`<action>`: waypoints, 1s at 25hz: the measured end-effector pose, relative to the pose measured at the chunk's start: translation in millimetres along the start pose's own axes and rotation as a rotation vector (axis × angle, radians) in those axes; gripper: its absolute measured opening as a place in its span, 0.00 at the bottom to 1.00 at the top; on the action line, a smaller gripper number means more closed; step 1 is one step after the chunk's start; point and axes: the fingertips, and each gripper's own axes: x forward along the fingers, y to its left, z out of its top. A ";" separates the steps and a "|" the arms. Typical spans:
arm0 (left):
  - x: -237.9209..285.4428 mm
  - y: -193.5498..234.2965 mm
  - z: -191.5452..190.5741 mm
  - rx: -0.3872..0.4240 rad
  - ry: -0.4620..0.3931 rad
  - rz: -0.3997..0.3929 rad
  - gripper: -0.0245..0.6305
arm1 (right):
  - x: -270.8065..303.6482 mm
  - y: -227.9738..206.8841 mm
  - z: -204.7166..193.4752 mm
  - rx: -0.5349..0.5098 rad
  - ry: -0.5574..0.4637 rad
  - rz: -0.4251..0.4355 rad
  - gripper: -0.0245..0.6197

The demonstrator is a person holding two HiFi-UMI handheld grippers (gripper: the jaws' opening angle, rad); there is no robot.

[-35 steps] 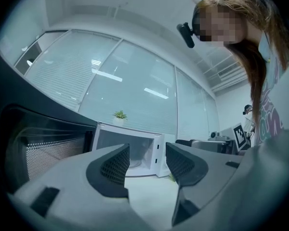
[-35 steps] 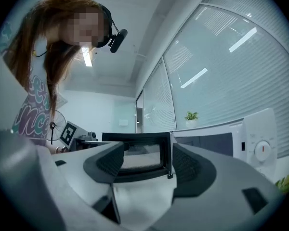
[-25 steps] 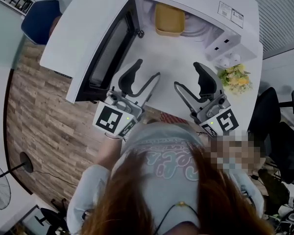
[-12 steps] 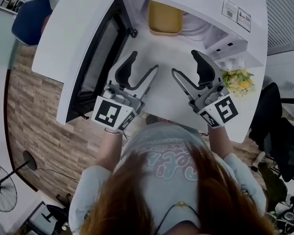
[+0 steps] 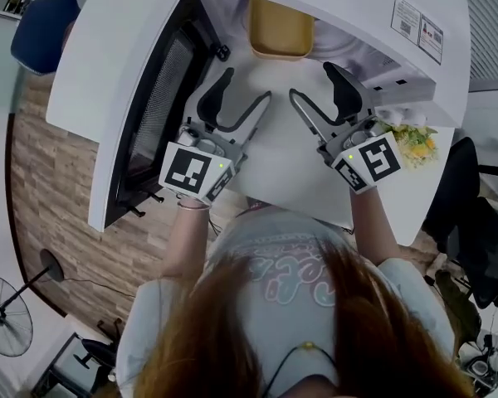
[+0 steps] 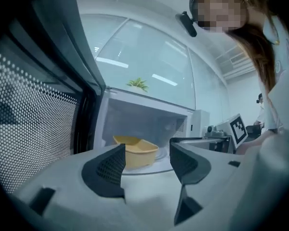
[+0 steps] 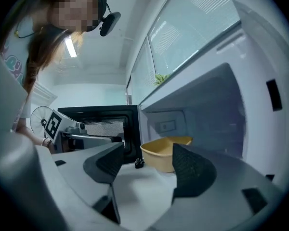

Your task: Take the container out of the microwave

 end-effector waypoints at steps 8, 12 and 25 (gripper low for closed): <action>22.9 17.9 -22.7 0.004 0.056 0.013 0.43 | 26.1 -21.3 -23.9 -0.001 0.089 -0.053 0.51; 35.0 24.6 -30.2 0.025 0.079 0.017 0.43 | 33.5 -29.5 -30.4 0.002 0.111 -0.068 0.51; 63.5 31.9 -47.2 0.101 0.162 -0.009 0.43 | 51.6 -39.2 -44.8 -0.044 0.220 -0.125 0.45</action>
